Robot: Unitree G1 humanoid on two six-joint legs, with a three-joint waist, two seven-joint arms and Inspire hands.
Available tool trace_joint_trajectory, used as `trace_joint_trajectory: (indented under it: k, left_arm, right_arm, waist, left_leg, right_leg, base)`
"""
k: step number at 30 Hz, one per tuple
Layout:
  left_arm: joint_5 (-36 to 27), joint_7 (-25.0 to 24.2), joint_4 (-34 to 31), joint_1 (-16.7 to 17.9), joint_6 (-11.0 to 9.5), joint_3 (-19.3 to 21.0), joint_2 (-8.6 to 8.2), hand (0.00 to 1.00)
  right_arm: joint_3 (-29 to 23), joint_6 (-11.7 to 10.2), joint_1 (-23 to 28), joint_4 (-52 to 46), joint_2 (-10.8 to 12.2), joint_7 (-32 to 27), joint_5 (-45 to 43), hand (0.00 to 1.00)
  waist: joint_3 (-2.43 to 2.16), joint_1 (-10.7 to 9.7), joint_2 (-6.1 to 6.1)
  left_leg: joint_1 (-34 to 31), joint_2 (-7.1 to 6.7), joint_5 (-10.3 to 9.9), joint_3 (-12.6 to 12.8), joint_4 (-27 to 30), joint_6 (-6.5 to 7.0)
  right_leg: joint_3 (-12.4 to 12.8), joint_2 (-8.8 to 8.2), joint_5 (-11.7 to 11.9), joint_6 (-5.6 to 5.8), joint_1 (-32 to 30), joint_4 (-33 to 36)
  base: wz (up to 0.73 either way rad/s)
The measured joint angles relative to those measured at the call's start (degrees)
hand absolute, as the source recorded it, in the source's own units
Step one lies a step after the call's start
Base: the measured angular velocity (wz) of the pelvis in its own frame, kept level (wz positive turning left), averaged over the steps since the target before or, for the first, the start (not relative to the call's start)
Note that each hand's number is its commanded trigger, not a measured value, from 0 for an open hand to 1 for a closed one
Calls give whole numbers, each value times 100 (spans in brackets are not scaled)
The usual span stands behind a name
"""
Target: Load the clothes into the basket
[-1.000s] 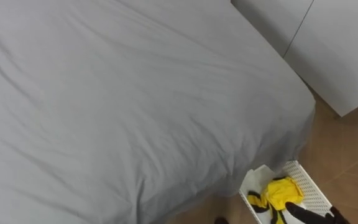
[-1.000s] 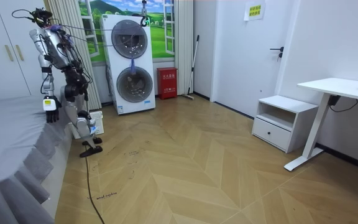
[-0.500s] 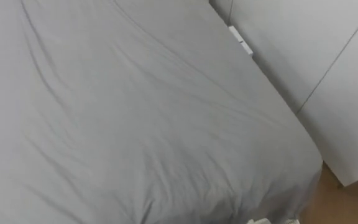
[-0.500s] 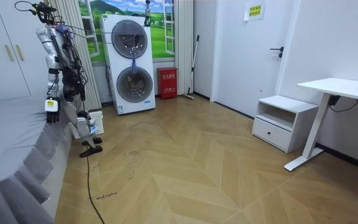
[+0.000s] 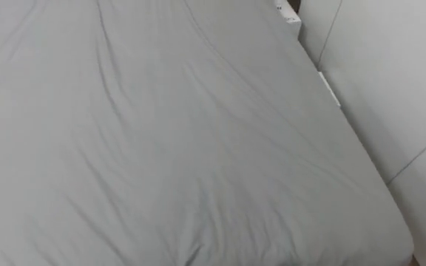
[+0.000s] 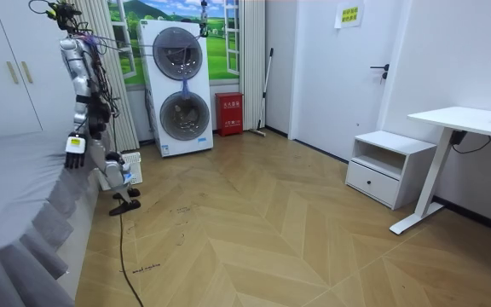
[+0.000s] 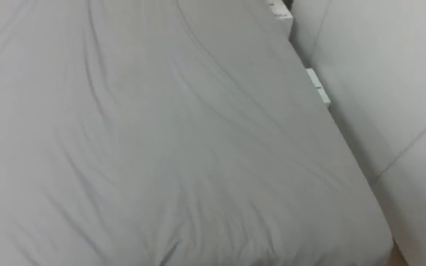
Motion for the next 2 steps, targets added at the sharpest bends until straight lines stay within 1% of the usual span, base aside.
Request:
trace_joint_trajectory:
  k: [2]
  left_arm:
    - [-2, 0, -5, 0, -11, 1, 2, 0]
  right_arm:
    - [146, -2, -134, 2, 7, -6, -95, 0]
  waist:
    - [2, 85, 4]
  left_leg:
    - [5, -8, 0, -56, 4, 0]
  right_leg:
    - [-47, -3, -1, 0, 2, -6]
  base:
    - [10]
